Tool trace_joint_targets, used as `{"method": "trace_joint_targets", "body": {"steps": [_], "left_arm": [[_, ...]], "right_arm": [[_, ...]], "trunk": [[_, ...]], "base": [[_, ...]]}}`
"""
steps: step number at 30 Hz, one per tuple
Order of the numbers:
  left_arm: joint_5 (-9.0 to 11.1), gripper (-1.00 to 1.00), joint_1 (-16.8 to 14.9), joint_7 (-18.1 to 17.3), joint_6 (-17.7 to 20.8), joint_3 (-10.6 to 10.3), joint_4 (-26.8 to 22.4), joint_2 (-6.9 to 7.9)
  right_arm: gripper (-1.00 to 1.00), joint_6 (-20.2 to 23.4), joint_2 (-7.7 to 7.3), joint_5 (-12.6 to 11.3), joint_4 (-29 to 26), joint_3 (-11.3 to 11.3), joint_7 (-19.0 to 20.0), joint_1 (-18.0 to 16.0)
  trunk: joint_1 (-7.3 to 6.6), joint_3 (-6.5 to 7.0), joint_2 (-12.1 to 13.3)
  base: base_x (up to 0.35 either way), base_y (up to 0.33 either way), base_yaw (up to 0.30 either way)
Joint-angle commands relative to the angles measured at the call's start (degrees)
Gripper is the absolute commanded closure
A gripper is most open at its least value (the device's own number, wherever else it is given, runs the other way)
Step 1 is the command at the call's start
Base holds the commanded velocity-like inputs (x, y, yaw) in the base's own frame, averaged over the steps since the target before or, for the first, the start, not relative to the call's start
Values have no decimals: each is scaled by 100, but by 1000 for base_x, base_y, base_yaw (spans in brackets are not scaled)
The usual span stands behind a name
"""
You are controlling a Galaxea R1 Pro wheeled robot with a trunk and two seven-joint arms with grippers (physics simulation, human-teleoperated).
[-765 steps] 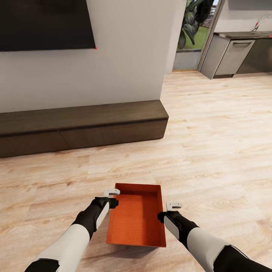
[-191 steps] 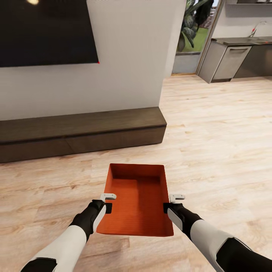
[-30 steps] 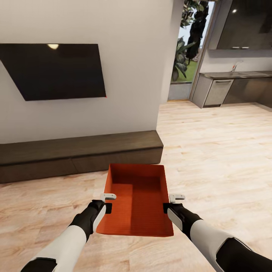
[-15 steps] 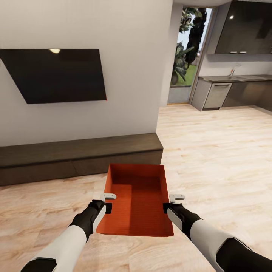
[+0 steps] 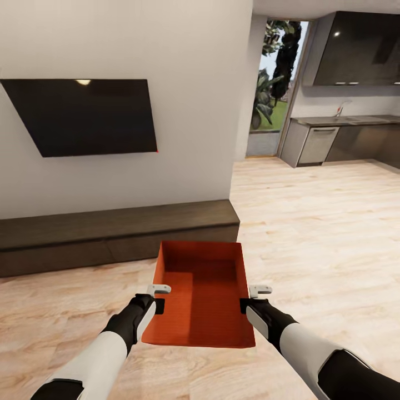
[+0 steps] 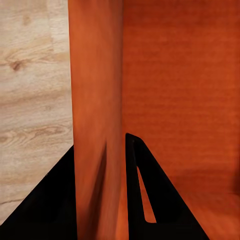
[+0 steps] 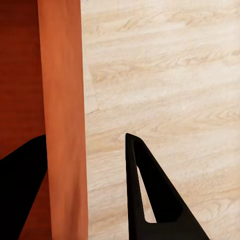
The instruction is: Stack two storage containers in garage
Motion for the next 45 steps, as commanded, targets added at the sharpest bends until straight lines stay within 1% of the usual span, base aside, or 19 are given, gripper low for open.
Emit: {"method": "trace_joint_targets", "body": {"steps": [1,45], "left_arm": [[-21,100,0,31,42,-13,2,-1],[-24,100,0,31,39,-13,2,-8]], "right_arm": [[100,21,-2,-21,-82,18,-30,-7],[100,21,-11,-21,-82,18,-30,-7]], "trunk": [[3,-2,-11],[3,397,-11]], "base": [[0,0,0],[0,0,0]]}}
